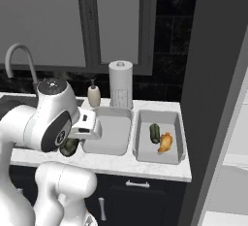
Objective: Place one cucumber and one chicken drumstick in each tupperware on the nearby counter, to pack two identical lunches.
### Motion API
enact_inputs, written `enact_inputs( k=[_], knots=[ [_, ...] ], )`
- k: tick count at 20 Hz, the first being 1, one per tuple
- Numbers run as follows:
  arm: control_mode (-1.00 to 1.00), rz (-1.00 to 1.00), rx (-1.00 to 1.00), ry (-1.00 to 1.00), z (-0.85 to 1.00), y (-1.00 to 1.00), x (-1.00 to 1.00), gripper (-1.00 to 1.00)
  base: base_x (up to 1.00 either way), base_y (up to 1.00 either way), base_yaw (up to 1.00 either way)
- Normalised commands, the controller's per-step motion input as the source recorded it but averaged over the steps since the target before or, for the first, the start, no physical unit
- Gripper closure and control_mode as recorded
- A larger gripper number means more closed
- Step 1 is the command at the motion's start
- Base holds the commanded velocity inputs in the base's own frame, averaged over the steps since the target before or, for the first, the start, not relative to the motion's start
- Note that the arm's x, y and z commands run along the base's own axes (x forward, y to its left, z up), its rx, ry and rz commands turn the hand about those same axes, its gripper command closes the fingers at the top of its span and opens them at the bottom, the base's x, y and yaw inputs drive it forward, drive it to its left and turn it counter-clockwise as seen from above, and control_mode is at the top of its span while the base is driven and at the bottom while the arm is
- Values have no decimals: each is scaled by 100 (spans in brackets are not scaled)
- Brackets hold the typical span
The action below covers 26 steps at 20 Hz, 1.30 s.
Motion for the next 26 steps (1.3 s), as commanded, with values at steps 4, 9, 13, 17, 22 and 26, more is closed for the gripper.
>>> enact_inputs(
  k=[4,9,13,17,22,26],
  knots=[
    [-100,0,0,0,-34,0,100,100,0,0,0],
    [-100,0,0,0,-30,0,100,100,0,0,0],
    [-100,0,0,1,-31,0,100,100,0,0,0],
    [-100,0,-3,8,-37,0,69,100,0,0,0],
    [-100,0,-4,6,-56,0,25,100,0,0,0],
    [-100,0,-7,1,-51,0,36,100,0,0,0]
  ],
)
